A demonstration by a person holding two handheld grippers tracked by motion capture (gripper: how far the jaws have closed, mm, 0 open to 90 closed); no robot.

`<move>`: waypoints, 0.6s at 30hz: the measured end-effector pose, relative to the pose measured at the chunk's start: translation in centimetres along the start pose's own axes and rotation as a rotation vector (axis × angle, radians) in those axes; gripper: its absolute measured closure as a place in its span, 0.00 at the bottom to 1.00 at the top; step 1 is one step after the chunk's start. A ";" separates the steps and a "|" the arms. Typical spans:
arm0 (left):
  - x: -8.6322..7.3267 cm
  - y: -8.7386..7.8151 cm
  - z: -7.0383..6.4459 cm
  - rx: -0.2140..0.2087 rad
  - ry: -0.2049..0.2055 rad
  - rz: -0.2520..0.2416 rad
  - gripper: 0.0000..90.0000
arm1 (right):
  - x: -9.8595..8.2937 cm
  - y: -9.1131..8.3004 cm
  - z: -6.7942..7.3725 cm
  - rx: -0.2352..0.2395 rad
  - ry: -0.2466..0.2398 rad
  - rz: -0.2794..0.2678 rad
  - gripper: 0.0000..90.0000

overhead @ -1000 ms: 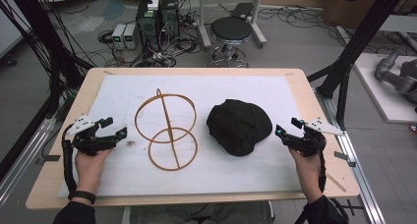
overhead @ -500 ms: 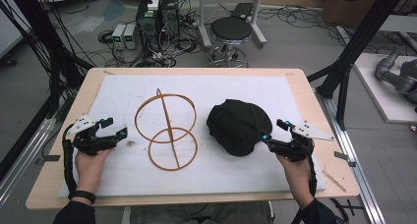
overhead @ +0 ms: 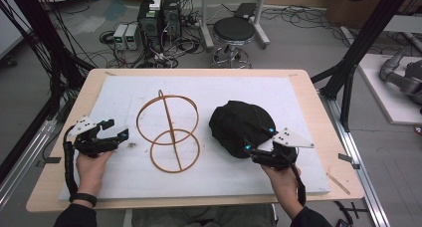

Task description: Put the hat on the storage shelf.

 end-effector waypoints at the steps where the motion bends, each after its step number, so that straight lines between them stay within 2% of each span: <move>1: 0.0 0.0 0.0 0.000 0.000 0.001 0.25 | 0.0 0.2 0.2 -0.012 -0.017 -0.003 0.30; 5: 0.0 0.0 0.0 -0.003 0.002 0.004 0.25 | 0.0 0.7 1.2 -0.046 -0.052 -0.024 0.32; 10: -0.2 0.1 -0.1 -0.007 0.005 0.011 0.25 | -0.4 1.5 1.7 -0.086 -0.098 -0.011 0.37; 11: -0.2 0.1 -0.2 -0.008 0.005 0.009 0.25 | -0.7 2.0 1.9 -0.107 -0.125 -0.006 0.39; 14: -0.3 0.0 -0.2 -0.006 0.009 0.013 0.25 | -0.8 2.4 1.9 -0.141 -0.159 -0.004 0.44; 18: -0.3 0.0 -0.2 -0.003 0.005 0.013 0.25 | -1.0 2.8 1.8 -0.160 -0.172 0.004 0.50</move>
Point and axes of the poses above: each handheld gripper's, and its own axes: y roughly forward along the jaws, x roughly out of its top, z roughly to its left, the point moved 7 cm from there along y, roughly forward along the jaws, and after that the axes turned 15 degrees about y, right-handed, at the moved point
